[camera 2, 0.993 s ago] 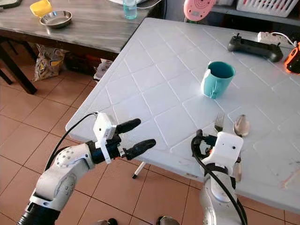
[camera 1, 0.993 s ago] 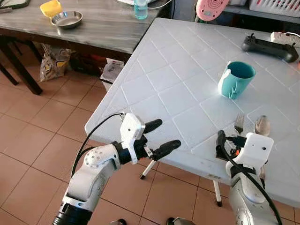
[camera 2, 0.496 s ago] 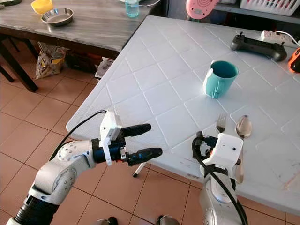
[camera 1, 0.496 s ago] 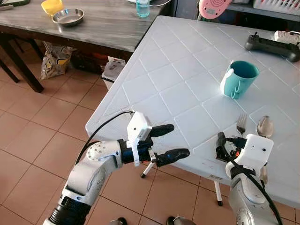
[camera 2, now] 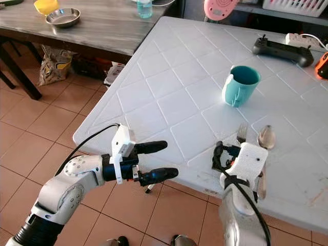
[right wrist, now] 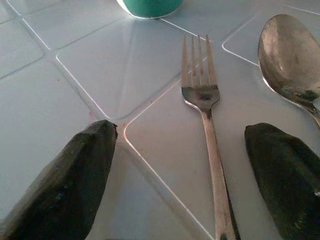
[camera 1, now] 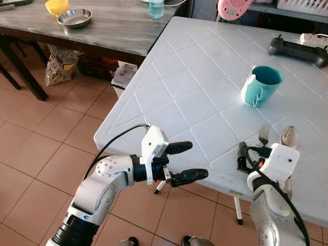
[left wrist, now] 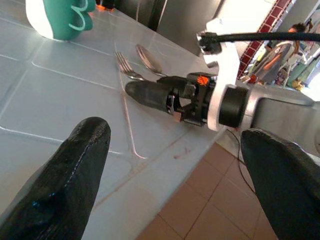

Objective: Setting the table

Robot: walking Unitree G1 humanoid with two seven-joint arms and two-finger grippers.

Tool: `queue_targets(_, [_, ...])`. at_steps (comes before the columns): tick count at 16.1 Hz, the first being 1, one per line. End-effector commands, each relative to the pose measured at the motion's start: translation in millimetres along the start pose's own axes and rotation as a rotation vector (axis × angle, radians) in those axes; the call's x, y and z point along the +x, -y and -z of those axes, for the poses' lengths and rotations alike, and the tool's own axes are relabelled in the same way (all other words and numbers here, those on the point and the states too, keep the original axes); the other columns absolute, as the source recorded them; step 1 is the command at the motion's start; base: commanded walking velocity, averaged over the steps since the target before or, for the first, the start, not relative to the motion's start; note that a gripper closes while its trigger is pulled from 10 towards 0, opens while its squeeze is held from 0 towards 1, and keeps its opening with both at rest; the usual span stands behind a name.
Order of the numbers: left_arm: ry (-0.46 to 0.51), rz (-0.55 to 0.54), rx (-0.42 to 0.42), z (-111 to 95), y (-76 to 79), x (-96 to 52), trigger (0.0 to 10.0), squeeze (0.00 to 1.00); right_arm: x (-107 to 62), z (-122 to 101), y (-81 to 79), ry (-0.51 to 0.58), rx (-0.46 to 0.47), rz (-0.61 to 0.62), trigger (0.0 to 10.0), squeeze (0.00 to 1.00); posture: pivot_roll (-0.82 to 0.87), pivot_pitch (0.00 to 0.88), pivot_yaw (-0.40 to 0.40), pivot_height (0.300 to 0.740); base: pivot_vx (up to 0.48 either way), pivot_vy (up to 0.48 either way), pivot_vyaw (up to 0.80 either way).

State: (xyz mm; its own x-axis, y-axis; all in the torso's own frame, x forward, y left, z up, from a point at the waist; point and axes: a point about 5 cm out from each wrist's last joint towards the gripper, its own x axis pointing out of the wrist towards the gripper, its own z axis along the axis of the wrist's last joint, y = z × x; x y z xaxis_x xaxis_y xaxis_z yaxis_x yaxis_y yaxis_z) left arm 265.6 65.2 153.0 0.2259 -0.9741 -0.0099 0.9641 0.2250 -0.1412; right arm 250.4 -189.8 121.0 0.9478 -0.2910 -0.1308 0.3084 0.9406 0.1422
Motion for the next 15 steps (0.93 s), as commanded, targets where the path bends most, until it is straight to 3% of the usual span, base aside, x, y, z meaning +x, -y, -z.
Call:
queue_targets(1, [-0.011,0.029,0.023,-5,2.0,0.4,10.0,0.0,2.2,11,3.8,-0.077,-0.003,0.004,0.0,0.0,0.01,0.213,0.008,0.74,0.0,0.0,0.0])
queue_targets(11, [-0.023,0.066,0.04,-10,2.5,-0.3,10.0,0.0,-10.9,30,-10.2,-0.21,-0.002,-0.006,0.0,0.0,0.01,0.205,0.005,0.74,0.0,0.0,0.0])
queue_targets(15, [-0.019,0.059,0.049,-12,0.3,0.8,10.0,0.0,-11.9,36,-8.0,-0.257,-0.014,-0.002,0.0,0.0,0.01,0.2,0.007,0.74,0.0,0.0,0.0])
